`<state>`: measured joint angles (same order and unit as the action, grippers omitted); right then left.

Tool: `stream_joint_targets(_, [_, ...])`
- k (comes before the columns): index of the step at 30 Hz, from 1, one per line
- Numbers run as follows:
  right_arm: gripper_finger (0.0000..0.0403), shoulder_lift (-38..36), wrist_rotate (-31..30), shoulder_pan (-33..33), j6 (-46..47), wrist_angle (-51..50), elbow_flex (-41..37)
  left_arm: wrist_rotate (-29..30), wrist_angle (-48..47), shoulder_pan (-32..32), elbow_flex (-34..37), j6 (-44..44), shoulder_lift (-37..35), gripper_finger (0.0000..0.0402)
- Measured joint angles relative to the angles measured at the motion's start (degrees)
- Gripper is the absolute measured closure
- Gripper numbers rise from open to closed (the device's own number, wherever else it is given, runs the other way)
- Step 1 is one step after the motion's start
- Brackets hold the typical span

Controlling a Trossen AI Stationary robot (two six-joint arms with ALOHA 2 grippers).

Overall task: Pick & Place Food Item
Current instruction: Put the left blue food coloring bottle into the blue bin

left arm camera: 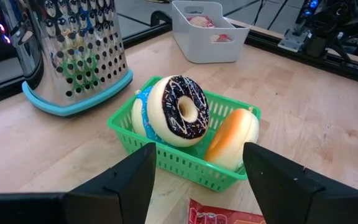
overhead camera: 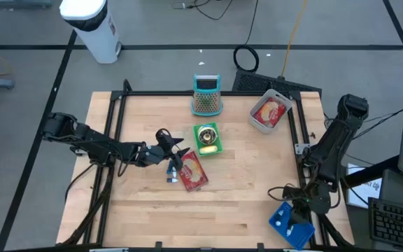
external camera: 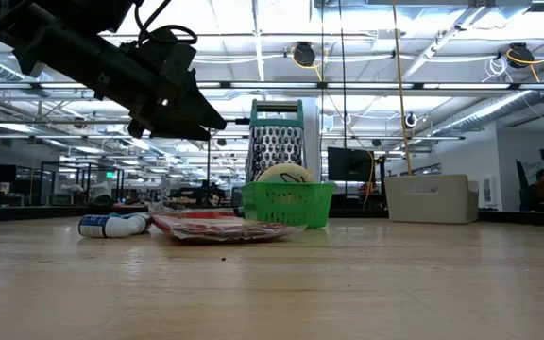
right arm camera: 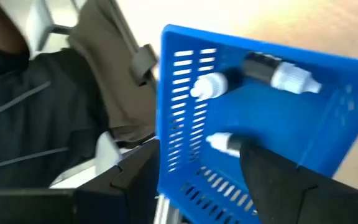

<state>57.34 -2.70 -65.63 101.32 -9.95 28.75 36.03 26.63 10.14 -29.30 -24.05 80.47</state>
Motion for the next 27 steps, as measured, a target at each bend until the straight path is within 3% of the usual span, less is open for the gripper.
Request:
stream_joint_targets(7, [0.0191, -5.3, -0.9, 0.0, -0.8, 3.8, 0.0, 0.0, 0.0, 0.0, 0.0, 0.3, 0.0, 0.0158])
stream_joint_targets(13, [0.0191, -11.1, -8.3, 1.8, -16.9, 6.1, 0.0, 0.0, 0.0, 0.0, 0.0, -1.0, 0.0, 0.0158])
stream_joint_targets(18, [0.0191, -13.9, -16.2, 5.8, -43.4, 10.5, 0.0, 0.0, 0.0, 0.0, 0.0, -4.8, 0.0, 0.0158])
stream_joint_targets(23, [0.0191, -13.8, -29.9, 11.0, -76.2, 17.1, 0.0, -0.2, 1.3, 0.0, 0.0, -4.6, 0.0, 0.0158])
stream_joint_targets(27, [0.0191, -12.5, -39.5, 17.1, -98.5, 28.5, 0.0, -7.0, 0.4, 0.0, 0.0, -1.1, 0.0, 0.0158])
